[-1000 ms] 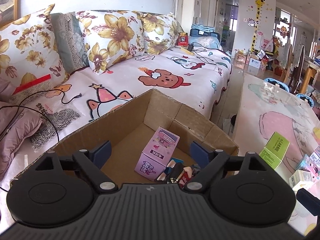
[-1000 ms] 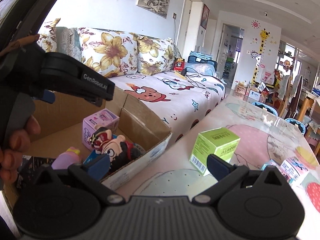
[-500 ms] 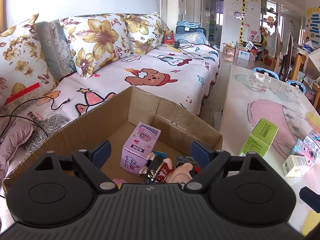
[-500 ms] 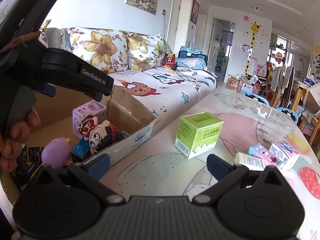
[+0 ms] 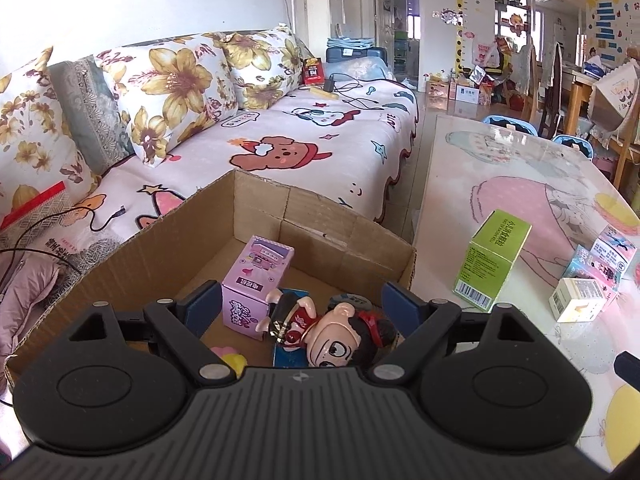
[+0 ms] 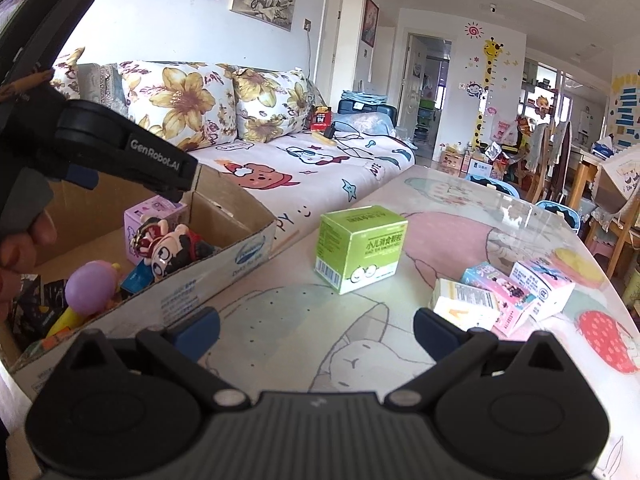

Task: Organize rigid objects
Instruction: 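Pull both grippers back from the cardboard box toward the table, then grasp the white-and-yellow box with the left gripper while the right gripper grasps the pink figure box, then carry the white-and-yellow box and pink figure box over the cardboard box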

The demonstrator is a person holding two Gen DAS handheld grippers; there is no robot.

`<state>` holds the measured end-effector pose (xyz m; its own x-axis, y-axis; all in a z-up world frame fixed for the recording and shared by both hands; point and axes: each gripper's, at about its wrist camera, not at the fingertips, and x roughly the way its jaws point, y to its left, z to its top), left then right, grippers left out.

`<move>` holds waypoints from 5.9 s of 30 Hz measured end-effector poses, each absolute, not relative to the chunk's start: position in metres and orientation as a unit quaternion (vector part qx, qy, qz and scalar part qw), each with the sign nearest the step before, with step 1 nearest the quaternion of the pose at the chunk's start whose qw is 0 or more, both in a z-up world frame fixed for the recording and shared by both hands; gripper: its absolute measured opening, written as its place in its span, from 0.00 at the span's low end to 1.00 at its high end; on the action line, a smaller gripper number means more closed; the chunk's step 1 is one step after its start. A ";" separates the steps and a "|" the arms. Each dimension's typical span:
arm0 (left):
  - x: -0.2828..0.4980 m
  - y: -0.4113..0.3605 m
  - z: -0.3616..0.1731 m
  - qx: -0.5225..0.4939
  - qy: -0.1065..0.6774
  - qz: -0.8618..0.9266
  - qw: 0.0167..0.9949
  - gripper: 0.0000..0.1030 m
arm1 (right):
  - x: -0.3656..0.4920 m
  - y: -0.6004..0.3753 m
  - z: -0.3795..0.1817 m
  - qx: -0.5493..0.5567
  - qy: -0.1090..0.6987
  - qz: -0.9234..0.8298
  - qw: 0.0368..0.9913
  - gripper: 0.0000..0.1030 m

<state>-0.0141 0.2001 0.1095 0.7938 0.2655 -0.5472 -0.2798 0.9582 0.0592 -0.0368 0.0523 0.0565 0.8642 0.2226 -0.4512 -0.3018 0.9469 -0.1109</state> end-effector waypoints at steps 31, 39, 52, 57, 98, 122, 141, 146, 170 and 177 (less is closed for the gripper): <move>-0.022 0.164 0.094 0.093 0.306 0.065 0.945 1.00 | -0.039 -0.043 0.064 -0.003 0.219 0.059 0.974 0.99; -0.050 0.153 0.094 0.130 0.296 0.060 0.944 1.00 | -0.041 -0.053 0.070 0.009 0.207 0.059 0.977 0.99; -0.077 0.130 0.095 0.174 0.282 0.049 0.942 1.00 | -0.044 -0.088 0.073 0.018 0.196 0.027 0.980 0.99; -0.080 0.119 0.093 0.177 0.272 0.040 0.945 1.00 | -0.044 -0.104 0.073 0.025 0.192 0.012 0.981 0.99; 0.089 0.070 0.038 0.058 0.285 -0.049 0.955 0.95 | 0.034 -0.186 0.038 0.070 0.240 -0.010 0.968 0.99; 0.009 0.109 0.064 0.057 0.296 -0.062 0.951 0.79 | 0.089 -0.116 0.032 -0.055 0.224 0.107 0.967 0.98; 0.015 0.114 0.066 0.041 0.309 -0.056 0.949 0.79 | 0.115 -0.100 0.028 -0.089 0.255 0.148 0.951 0.44; 0.011 0.112 0.067 0.050 0.297 -0.050 0.952 0.79 | 0.102 -0.099 0.028 -0.086 0.257 0.137 0.953 0.43; -0.042 0.125 0.075 0.053 0.280 -0.019 0.958 0.79 | -0.015 -0.089 0.032 -0.021 0.274 0.072 0.959 0.42; -0.059 0.128 0.082 0.046 0.272 -0.013 0.961 0.79 | -0.040 -0.081 0.036 -0.002 0.280 0.059 0.958 0.42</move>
<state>-0.0585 0.1285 0.0817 0.8517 -0.0003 -0.5240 0.0506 0.9954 0.0816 -0.0397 -0.0813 0.0362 0.8367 0.1113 -0.5363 -0.1139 0.9931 0.0284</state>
